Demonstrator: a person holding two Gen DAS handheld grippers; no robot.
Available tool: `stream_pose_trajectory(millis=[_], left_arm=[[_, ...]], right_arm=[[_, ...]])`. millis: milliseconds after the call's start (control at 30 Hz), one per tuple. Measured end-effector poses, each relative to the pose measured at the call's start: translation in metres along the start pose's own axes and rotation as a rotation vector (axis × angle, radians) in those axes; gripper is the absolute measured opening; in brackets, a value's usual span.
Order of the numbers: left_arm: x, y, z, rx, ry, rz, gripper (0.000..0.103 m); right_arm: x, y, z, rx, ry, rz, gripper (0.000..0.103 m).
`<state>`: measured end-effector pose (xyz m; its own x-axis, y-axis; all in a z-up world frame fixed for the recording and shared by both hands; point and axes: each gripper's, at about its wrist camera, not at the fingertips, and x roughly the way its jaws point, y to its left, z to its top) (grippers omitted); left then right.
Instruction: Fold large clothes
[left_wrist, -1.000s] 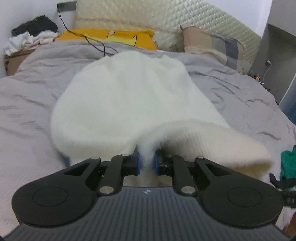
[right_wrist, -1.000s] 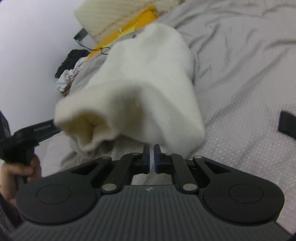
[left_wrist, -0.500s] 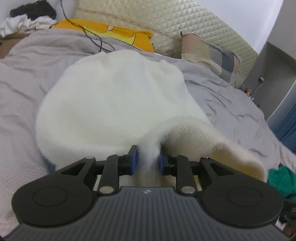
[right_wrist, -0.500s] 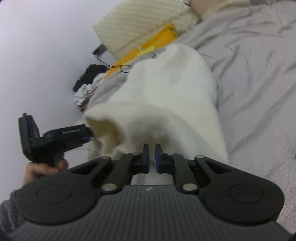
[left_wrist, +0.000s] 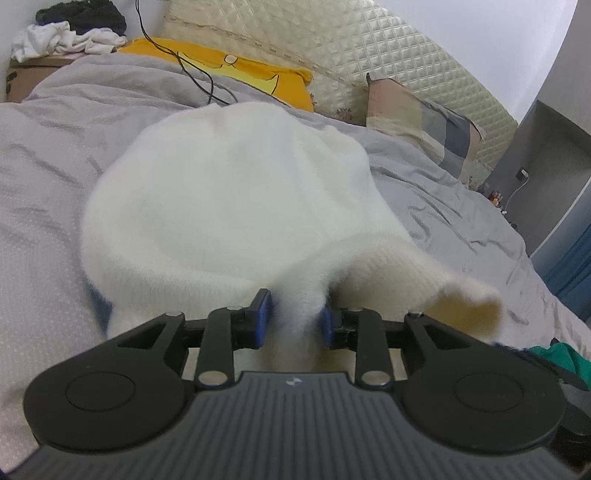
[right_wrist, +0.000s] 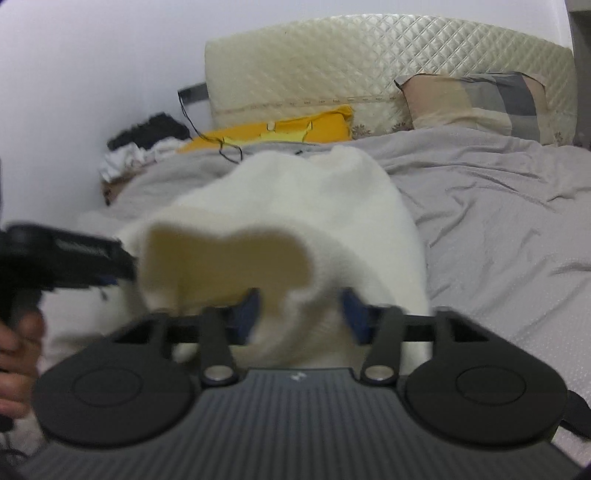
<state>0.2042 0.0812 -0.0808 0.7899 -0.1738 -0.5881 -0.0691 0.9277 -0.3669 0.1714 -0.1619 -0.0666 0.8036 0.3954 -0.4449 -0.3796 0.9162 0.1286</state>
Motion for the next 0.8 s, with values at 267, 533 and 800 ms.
stream_pose_trajectory(millis=[267, 533, 800], left_arm=[[-0.011, -0.019, -0.012, 0.102, -0.025, 0.050, 0.044], [-0.041, -0.024, -0.023, 0.108, -0.068, 0.097, 0.072], [-0.087, -0.055, -0.041, 0.265, -0.210, 0.054, 0.090]], right_arm=[[-0.011, -0.021, -0.002, 0.139, 0.001, 0.070, 0.013], [-0.016, -0.028, -0.001, 0.241, 0.009, 0.160, 0.013], [-0.017, -0.028, 0.001, 0.272, 0.017, 0.213, 0.013]])
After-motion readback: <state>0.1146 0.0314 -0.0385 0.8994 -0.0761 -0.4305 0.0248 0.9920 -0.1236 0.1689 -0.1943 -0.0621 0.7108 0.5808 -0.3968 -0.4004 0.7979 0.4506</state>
